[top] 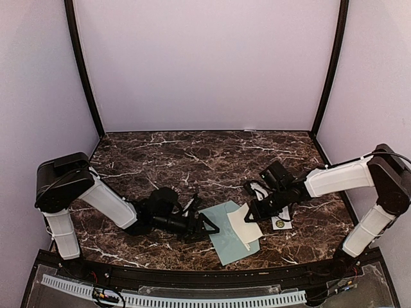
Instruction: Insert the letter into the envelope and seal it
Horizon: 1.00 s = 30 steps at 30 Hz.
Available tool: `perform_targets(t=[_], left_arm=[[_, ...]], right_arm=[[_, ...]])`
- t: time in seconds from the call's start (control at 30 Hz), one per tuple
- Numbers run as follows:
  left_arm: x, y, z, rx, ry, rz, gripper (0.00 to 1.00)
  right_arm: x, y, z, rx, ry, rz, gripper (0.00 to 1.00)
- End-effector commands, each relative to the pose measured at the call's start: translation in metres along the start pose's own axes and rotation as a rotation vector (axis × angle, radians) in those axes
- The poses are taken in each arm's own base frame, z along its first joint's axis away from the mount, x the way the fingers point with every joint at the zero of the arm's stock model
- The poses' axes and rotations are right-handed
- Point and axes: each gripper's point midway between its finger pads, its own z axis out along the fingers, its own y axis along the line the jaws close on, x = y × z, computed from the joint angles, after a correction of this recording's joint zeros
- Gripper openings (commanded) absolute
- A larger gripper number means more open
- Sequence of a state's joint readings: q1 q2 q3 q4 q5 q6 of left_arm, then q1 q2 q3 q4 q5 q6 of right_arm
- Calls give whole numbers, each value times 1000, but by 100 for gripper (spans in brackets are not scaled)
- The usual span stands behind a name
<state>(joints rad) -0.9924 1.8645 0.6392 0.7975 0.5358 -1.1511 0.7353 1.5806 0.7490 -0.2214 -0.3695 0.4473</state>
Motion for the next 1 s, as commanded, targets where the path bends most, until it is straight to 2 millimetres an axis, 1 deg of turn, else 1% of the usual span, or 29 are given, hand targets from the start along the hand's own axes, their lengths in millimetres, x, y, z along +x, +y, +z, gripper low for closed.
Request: perform_targets(t=[0.0,0.2,0.57,0.73,0.83,0.93,0.97], left_arm=[[2,5,5,-18,11,-8,72],[1,6,8,-14,13,-8,72],[1,6,11,-9,17,-11,72],[0,6,12,-6,16,-11,72],[-1,5,13,-2,14,-11,72],[-1,6,11,2,9,-17,72],[0,7,10,1,7,-23,72]], right_arm=[[-4,14,3,-42,6,-10,0],[-5,27,6,-111,10,-14,0],[-6,37,18,-169,26,-14,0],[-7,47,24,-182,40,-36,0],[-7,49,26,-175,49,-42,0],[-8,47,23,-146,52,-50,0],[-8,45,22,-134,52,-53,3]])
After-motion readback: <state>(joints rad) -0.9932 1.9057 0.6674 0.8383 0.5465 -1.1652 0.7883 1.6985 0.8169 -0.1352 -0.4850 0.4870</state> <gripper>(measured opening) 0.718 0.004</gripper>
